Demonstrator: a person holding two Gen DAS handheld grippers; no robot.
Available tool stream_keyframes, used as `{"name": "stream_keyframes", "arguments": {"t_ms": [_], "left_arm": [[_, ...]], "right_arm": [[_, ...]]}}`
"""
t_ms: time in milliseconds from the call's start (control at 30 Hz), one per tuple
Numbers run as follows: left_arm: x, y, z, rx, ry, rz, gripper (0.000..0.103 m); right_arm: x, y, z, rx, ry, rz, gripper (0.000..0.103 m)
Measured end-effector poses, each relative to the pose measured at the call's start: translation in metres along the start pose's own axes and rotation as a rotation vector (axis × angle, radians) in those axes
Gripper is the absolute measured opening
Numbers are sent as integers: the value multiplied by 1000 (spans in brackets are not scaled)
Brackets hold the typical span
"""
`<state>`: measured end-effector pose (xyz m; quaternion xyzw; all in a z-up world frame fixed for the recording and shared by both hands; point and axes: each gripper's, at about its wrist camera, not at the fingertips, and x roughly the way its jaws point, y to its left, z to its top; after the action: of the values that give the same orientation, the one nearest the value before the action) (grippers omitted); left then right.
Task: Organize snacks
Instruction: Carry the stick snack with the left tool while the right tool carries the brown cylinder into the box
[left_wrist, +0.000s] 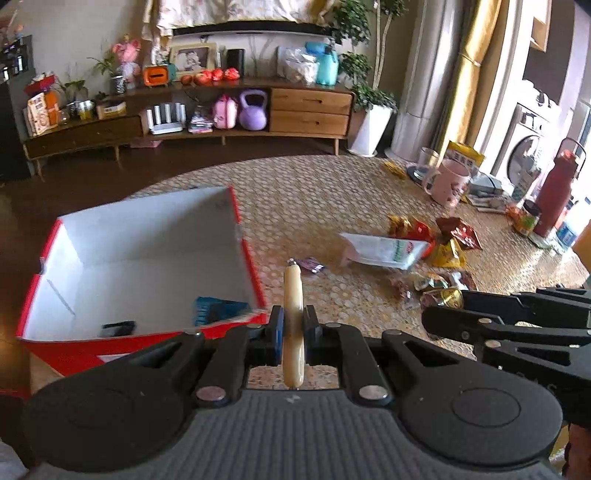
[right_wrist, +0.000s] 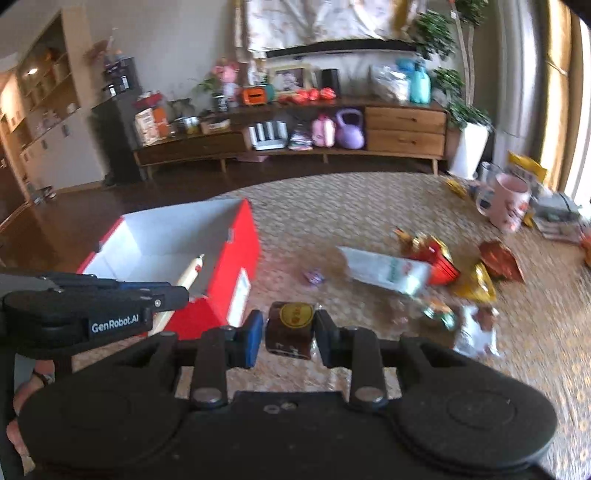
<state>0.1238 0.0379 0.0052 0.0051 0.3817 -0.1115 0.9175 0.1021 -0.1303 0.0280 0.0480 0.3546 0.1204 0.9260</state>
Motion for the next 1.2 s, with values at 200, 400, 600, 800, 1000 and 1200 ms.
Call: {"name": "stream_keyframes", "arguments": {"t_ms": [200, 400, 600, 800, 1000, 1200], "left_arm": [[-15, 28, 6, -34, -14, 34, 10], [-21, 57, 9, -64, -18, 74, 10], [-14, 86, 16, -75, -9, 139, 10], [-1, 125, 27, -95, 8, 223, 10], [19, 159, 32, -105, 55, 286, 10], [50, 179, 27, -110, 127, 317, 10]], "right_arm": [[12, 31, 16, -61, -3, 46, 29], [32, 59, 28, -107, 11, 93, 29], [54, 86, 39, -161, 15, 131, 29], [82, 101, 47, -200, 35, 153, 29], [112, 112, 49, -200, 76, 158, 29], [138, 122, 47, -212, 130, 142, 29]]}}
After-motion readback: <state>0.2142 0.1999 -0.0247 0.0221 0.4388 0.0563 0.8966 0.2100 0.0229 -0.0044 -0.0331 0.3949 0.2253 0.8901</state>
